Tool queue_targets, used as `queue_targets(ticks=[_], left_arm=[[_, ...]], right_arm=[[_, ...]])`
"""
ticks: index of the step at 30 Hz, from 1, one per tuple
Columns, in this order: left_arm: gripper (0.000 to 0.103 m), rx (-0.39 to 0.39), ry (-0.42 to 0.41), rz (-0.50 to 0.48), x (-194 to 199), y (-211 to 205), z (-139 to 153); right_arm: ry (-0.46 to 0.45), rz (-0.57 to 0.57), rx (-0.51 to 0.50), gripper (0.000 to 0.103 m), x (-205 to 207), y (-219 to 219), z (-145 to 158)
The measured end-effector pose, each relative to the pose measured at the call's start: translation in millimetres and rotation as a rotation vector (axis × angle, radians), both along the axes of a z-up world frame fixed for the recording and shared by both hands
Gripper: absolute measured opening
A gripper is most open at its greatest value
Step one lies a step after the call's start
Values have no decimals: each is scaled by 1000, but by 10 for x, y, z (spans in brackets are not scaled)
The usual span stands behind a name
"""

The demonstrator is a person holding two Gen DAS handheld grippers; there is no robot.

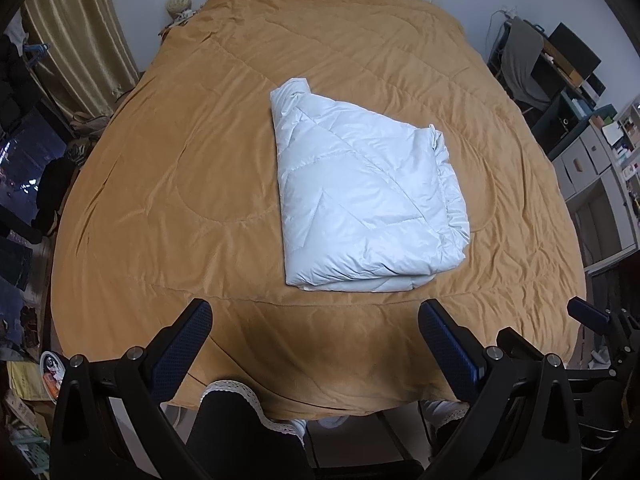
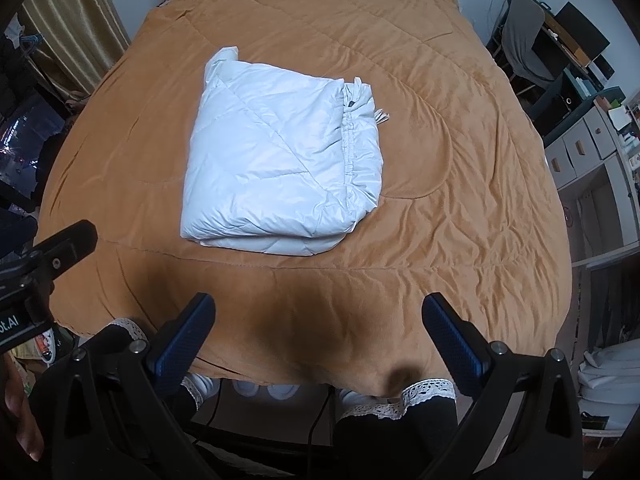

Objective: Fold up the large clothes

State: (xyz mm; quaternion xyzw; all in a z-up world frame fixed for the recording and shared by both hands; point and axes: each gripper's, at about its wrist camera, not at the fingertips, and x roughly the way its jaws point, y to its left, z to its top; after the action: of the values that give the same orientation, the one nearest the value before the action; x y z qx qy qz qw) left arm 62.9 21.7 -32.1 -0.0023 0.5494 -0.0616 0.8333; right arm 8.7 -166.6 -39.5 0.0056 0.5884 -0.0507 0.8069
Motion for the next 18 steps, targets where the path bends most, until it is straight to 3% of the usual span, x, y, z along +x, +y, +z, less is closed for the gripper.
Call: queue_targets(ticks=[18], left_arm=[[103, -5, 26, -5, -14, -17, -48]], right_arm=[[39, -1, 19, 103, 17, 1, -84]])
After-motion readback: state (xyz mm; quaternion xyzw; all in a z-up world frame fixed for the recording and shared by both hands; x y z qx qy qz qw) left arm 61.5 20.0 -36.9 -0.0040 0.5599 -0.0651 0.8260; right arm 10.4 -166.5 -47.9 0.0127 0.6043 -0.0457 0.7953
